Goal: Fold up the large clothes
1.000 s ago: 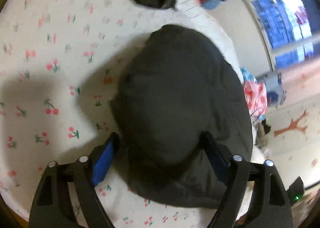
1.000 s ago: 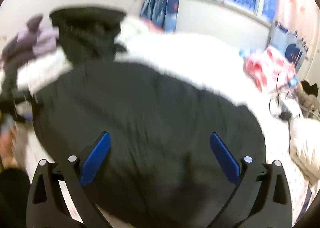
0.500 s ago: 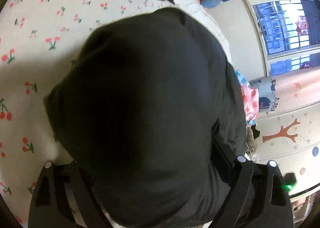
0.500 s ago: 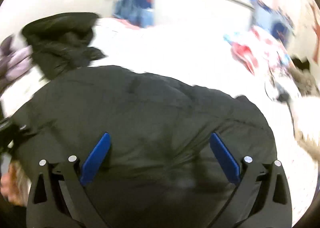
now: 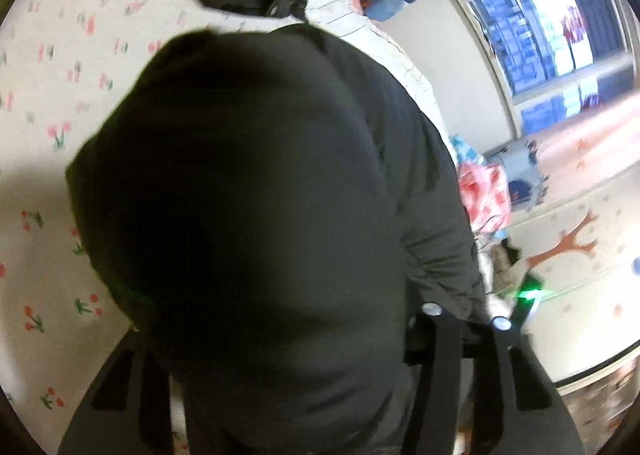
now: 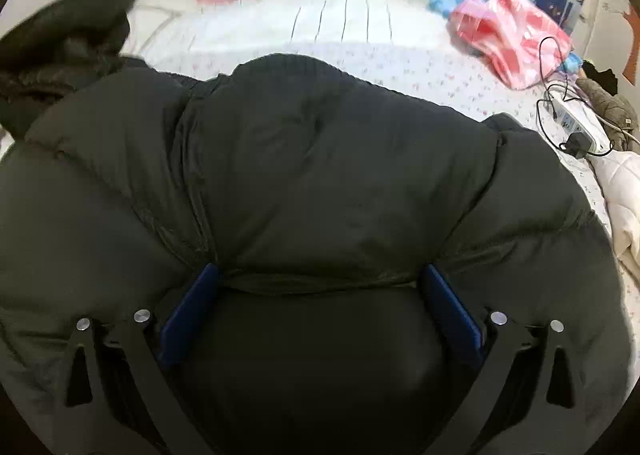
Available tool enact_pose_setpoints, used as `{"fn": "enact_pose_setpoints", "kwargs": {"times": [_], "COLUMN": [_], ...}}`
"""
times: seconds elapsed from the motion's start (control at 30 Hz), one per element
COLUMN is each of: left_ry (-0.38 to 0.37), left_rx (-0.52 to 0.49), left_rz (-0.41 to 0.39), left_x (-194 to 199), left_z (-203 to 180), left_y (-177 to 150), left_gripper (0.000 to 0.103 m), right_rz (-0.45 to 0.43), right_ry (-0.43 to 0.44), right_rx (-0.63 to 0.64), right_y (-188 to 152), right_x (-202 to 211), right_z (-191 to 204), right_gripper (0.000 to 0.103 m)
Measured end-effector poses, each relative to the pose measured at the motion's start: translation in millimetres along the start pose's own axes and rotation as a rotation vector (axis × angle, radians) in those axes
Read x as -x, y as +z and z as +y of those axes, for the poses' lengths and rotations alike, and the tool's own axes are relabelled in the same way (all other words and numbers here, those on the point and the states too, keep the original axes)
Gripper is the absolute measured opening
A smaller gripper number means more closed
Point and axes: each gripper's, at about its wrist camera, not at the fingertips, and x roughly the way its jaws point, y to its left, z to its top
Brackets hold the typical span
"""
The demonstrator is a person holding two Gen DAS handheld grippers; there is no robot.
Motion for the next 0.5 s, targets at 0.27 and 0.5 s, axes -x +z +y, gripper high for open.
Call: {"fn": "enact_pose_setpoints", "kwargs": {"times": [0.27,0.5], "left_ry": [0.019,0.065], "left_rx": [-0.062,-0.171], "left_rz": [-0.048,-0.103], "left_x": [5.4,14.8], "left_z": [-7.6,-30.9], "left_y": [-3.8,-8.6], "left_gripper": [0.04,0.033], "right_rz": [-0.029,-0.162], "right_ry": [0.028,0.006], "right_rx": [0.078,0.054], "right_y": [-67.2,-71.9], "right_x": [60.0,110.9], "right_z": [6.4,10.8], "right_gripper": [0.097,0.096]}}
